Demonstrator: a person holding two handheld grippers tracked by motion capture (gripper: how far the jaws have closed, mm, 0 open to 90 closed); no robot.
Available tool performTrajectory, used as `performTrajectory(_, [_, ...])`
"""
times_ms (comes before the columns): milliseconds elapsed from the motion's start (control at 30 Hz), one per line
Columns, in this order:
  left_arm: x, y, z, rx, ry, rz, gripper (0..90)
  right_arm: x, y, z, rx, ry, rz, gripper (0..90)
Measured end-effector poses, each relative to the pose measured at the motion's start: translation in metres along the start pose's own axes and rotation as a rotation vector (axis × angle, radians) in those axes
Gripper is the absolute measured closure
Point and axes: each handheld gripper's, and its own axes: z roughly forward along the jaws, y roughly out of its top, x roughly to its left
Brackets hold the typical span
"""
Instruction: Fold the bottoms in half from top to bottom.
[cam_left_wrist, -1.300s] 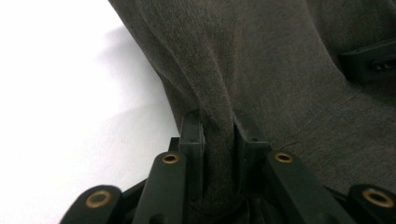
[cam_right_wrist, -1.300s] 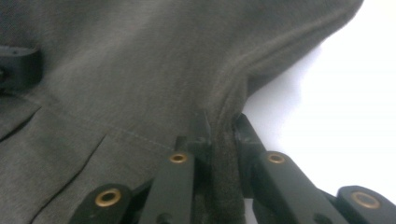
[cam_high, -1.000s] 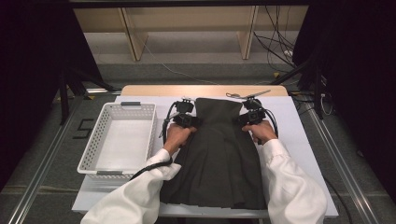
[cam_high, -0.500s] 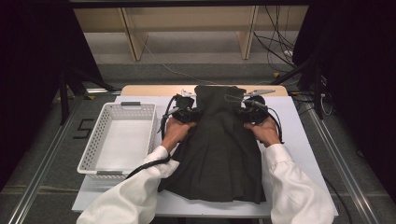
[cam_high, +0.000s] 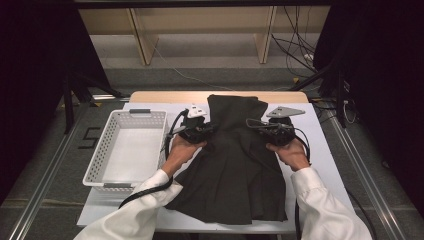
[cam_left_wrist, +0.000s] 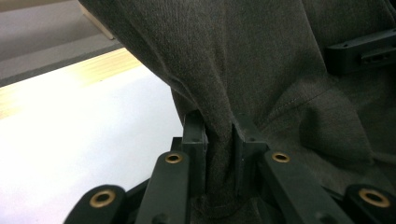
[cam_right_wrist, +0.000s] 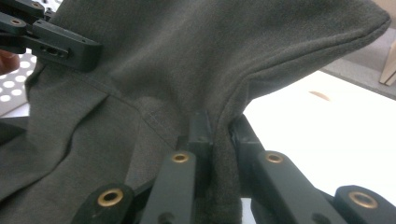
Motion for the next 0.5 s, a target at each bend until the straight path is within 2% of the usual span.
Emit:
performTrajectory(100, [-0.003, -0.004, -0.007, -0.008, -0.012, 0.013, 77.5, 0.008, -0.005, -0.010, -0.018, 0.018, -0.005, 82.6])
performTrajectory(167, [-0.007, -0.008, -0.013, -0.011, -0.032, 0.020, 77.5, 0.011, -0.007, -0.013, -0.016, 0.019, -0.011, 82.6])
performTrajectory(267, [-0.017, -0.017, -0.026, -0.026, -0.064, 0.038, 77.4, 0.019, -0.016, -0.028, -0.028, 0.034, -0.022, 82.3])
performTrajectory(400, [-0.032, -0.025, -0.042, -0.043, -0.089, 0.087, 77.0, 0.026, -0.025, -0.043, -0.043, 0.053, -0.027, 82.0])
performTrajectory(433, [-0.032, -0.025, -0.042, -0.043, -0.089, 0.087, 76.9, 0.028, -0.028, -0.047, -0.048, 0.058, -0.024, 82.0])
performTrajectory(467, [-0.038, -0.031, -0.049, -0.037, -0.102, 0.109, 76.8, 0.030, -0.031, -0.051, -0.053, 0.062, -0.023, 81.9])
performTrajectory(500, [-0.038, -0.031, -0.049, -0.037, -0.102, 0.109, 76.7, 0.033, -0.035, -0.054, -0.053, 0.070, -0.020, 81.9])
